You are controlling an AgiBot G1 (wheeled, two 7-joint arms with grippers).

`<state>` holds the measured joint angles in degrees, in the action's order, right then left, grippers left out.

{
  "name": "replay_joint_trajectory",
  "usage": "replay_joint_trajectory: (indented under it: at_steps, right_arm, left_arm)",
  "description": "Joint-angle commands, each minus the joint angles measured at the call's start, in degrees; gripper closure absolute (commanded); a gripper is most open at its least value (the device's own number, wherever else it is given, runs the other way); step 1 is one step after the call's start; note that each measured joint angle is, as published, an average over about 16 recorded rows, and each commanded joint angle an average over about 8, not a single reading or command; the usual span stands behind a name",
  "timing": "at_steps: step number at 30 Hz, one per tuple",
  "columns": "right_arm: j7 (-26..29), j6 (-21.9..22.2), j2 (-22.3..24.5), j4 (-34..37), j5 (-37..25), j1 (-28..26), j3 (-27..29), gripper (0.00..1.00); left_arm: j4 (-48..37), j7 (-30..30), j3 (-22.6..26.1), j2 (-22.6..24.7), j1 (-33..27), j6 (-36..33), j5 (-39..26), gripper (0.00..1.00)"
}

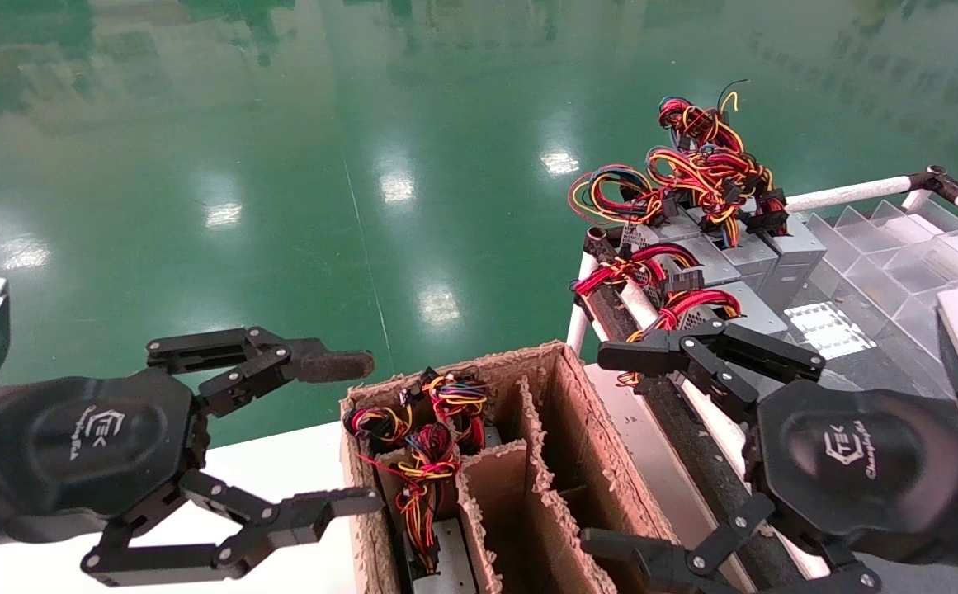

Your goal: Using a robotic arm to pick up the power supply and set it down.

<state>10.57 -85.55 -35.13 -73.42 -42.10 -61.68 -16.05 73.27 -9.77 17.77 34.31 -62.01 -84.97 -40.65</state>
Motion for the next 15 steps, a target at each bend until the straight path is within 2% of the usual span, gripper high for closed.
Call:
replay_joint_trajectory:
  at_steps: [1, 8, 15]
  right_arm:
    - [0.13, -0.15, 0.09, 0.05, 0.16, 0.01, 0.02, 0.00]
    - [-0.34, 2.27, -0.94, -0.41, -2.06, 0.00, -0.56, 0.00]
    - [0.40, 9.65, -3.94, -1.72, -8.86, -1.27, -2.65, 0.00]
  left_arm:
    - [0.00, 0.00, 0.00, 0.00, 0.00, 0.00, 0.00, 1.00]
    - [-0.02, 0.01, 0.01, 0.00, -0.01, -0.01, 0.00, 1.00]
    - [-0.03, 0.02, 0.03, 0.00, -0.02, -0.01, 0.01, 1.00]
